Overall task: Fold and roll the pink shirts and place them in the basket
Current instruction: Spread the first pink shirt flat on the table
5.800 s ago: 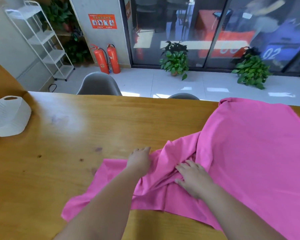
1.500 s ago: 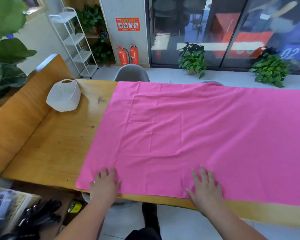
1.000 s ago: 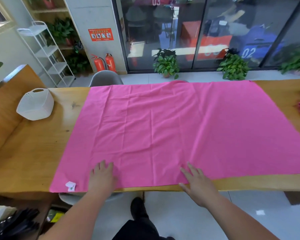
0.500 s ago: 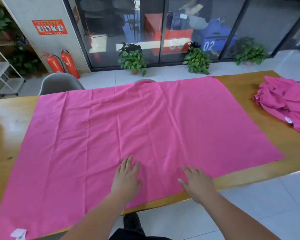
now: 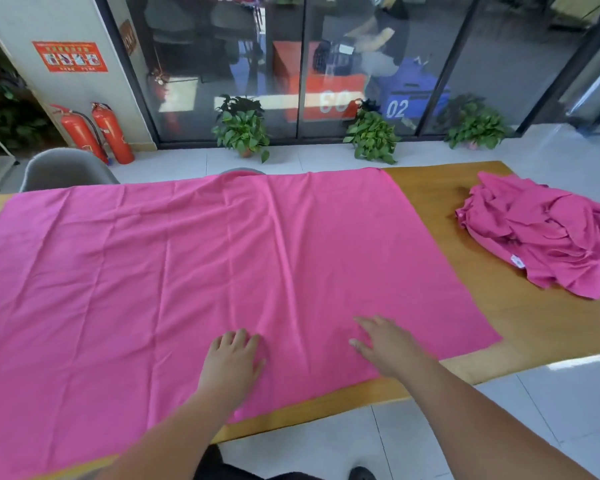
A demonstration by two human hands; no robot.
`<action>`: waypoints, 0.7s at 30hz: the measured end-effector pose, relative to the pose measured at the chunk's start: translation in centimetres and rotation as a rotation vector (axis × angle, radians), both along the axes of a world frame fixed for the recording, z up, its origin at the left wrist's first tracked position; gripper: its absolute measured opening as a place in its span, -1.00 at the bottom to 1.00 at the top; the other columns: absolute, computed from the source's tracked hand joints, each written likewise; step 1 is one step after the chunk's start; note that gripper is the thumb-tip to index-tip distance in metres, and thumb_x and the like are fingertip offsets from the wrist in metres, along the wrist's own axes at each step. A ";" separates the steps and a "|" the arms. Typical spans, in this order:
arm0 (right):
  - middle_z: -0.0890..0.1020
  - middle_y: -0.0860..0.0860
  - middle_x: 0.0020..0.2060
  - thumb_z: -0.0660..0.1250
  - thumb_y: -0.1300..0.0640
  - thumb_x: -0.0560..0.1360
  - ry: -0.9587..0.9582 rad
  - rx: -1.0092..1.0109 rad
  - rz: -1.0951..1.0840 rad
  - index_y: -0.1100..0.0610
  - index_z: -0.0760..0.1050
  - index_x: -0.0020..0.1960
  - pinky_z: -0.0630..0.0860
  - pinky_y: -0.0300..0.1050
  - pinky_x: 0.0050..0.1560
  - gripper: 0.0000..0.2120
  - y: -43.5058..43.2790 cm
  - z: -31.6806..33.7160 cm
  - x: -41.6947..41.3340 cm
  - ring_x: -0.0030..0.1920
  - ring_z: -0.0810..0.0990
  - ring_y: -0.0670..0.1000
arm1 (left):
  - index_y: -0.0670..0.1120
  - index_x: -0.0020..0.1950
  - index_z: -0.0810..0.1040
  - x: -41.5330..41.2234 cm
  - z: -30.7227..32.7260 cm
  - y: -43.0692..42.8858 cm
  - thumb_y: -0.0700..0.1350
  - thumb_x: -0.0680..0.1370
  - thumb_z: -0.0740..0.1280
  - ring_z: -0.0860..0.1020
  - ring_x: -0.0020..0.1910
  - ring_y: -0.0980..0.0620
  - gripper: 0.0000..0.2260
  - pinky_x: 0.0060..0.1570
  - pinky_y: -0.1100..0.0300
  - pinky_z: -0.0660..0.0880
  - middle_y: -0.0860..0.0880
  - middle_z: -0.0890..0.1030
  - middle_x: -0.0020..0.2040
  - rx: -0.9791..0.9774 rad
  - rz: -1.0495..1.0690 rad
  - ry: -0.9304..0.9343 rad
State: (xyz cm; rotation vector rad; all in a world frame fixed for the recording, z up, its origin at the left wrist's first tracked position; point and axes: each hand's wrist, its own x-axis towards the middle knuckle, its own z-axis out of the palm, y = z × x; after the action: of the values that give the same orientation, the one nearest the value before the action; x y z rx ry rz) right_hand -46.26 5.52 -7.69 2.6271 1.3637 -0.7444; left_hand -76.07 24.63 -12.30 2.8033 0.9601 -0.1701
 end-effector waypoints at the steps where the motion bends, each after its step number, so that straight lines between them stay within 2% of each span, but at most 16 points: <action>1: 0.29 0.04 0.63 0.08 -0.39 0.65 -0.018 -0.002 0.010 -0.11 0.13 0.69 0.35 0.15 0.54 -0.31 -0.7 -0.6 2.6 0.59 0.30 0.16 | 0.06 0.41 0.52 1.0 0.3 -0.7 0.20 0.59 0.28 0.57 0.19 -0.13 -0.57 0.21 -0.07 0.54 -0.01 0.56 0.21 0.021 0.060 0.005; 3: 0.21 0.08 0.66 0.08 -0.39 0.65 -0.051 -0.020 0.019 -0.08 0.11 0.70 0.28 0.17 0.59 -0.28 -2.6 -1.5 7.4 0.62 0.23 0.19 | 0.02 0.44 0.50 3.5 0.6 -2.7 0.17 0.55 0.37 0.56 0.28 -0.18 -0.51 0.23 -0.11 0.56 -0.07 0.55 0.31 0.006 0.149 0.009; 5: 0.06 0.11 0.70 0.09 -0.38 0.66 -0.088 -0.061 0.024 -0.07 0.03 0.72 0.16 0.19 0.64 -0.26 -5.1 -2.4 11.5 0.66 0.12 0.25 | 0.00 0.54 0.44 6.2 1.0 -5.6 0.14 0.52 0.42 0.48 0.45 -0.22 -0.40 0.33 -0.16 0.53 -0.12 0.44 0.51 -0.040 0.180 0.002; 7: -0.08 0.11 0.72 0.07 -0.40 0.65 -0.083 -0.102 0.008 -0.08 -0.06 0.73 0.08 0.23 0.66 -0.22 -7.7 -3.3 14.9 0.68 0.02 0.30 | 0.06 0.67 0.23 9.0 1.1 -8.7 0.15 0.59 0.34 0.26 0.62 -0.20 -0.33 0.49 -0.16 0.39 -0.09 0.22 0.67 -0.088 0.184 0.024; 10: -0.19 0.06 0.72 0.03 -0.43 0.64 -0.019 -0.125 -0.023 -0.14 -0.16 0.73 0.07 0.26 0.66 -0.21 -11.2 -4.3 17.8 0.68 -0.08 0.31 | 0.13 0.71 0.01 11.8 1.0 -12.7 0.17 0.64 0.23 0.03 0.69 -0.20 -0.31 0.58 -0.19 0.22 -0.01 0.02 0.72 -0.154 0.210 0.121; 12: -0.13 0.01 0.72 -0.01 -0.42 0.65 -0.031 -0.076 -0.005 -0.17 -0.11 0.72 0.15 0.24 0.64 -0.26 -12.8 -4.1 18.3 0.68 -0.01 0.26 | 0.15 0.70 0.00 12.5 1.1 -14.3 0.19 0.65 0.22 -0.04 0.70 -0.22 -0.33 0.60 -0.22 0.17 0.01 -0.03 0.73 -0.164 0.243 0.166; 15: 0.05 -0.07 0.71 -0.08 -0.43 0.65 -0.082 0.008 -0.027 -0.24 0.04 0.69 0.40 0.20 0.50 -0.34 -14.2 -3.4 17.7 0.62 0.20 0.18 | 0.12 0.70 0.04 12.8 1.5 -14.7 0.18 0.66 0.23 -0.05 0.70 -0.20 -0.34 0.59 -0.22 0.22 0.06 -0.03 0.72 -0.180 0.270 0.178; 21: 0.18 -0.08 0.67 -0.10 -0.38 0.68 -0.143 0.004 -0.013 -0.24 0.13 0.65 0.58 0.13 0.26 -0.41 -16.2 -2.4 16.7 0.50 0.33 0.17 | 0.09 0.69 0.09 12.7 1.7 -15.7 0.22 0.64 0.27 -0.01 0.69 -0.15 -0.32 0.52 -0.20 0.34 0.10 0.04 0.70 -0.197 0.275 0.181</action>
State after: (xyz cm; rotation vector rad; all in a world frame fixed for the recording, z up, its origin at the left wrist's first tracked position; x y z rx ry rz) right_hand -29.52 -10.73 -10.12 2.6367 1.3123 -0.5428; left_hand -63.36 8.93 -10.64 2.4804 1.2799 -0.4586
